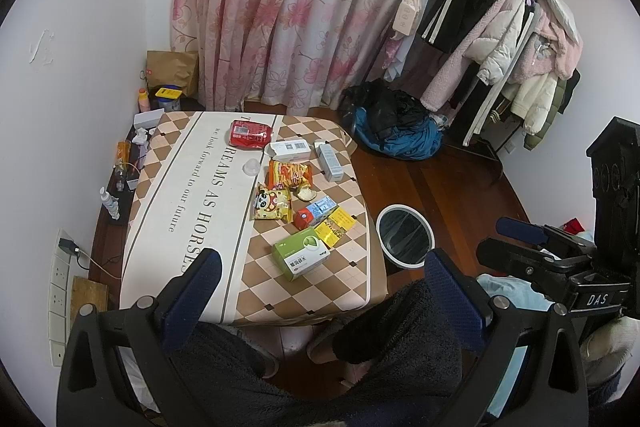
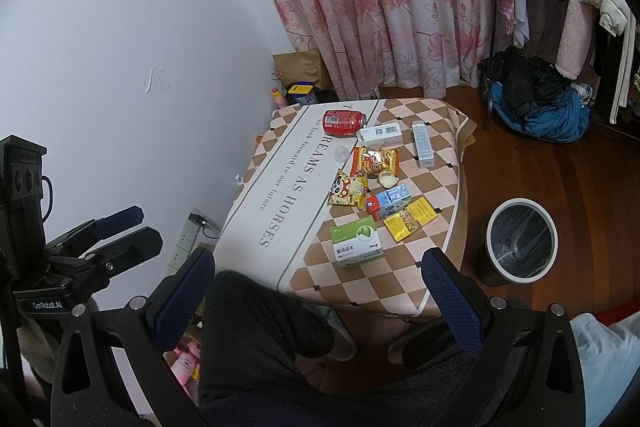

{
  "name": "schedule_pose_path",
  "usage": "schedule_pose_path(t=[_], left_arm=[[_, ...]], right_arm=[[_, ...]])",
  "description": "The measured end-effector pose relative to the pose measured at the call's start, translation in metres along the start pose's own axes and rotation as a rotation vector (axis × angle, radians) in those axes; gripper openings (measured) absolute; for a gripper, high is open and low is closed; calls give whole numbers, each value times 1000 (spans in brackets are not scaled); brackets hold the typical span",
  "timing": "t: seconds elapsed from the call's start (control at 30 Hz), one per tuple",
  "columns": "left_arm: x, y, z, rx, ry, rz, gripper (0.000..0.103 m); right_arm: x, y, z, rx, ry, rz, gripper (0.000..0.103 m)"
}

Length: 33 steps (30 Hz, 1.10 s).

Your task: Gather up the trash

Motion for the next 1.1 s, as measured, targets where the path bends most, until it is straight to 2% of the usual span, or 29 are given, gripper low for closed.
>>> schedule_pose_path(t=[0.43,0.57,0.67,0.8,0.93,1.1], left_arm=[[0,1,-3,-2,-1,0,103],[6,19,-6,-58,7,-6,103],[20,71,-13,-211,54,-44,103],[47,148,-15,-305,153,-143,103],[66,214,1,-306,311,-273,103],[66,269,24,-280,512,-398,103]], right_arm=[[2,2,0,-4,8,4,103],[10,20,11,24,61,-14,103],[25,57,39,74,133,-71,103],[57,123,101,129,259,-177,103],[87,178,150,165,359,-273,103],[114,224,198,176,453,-361,103]])
Point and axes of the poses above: each gripper's, at about its wrist camera, not at the fingertips, and y roughly the way its jaws point, z to its right, x to its underside, the point moved 4 cm from there along y, roughly the way its jaws point, and after that the axes turned 6 degrees about -x, right-handed, at the moved point
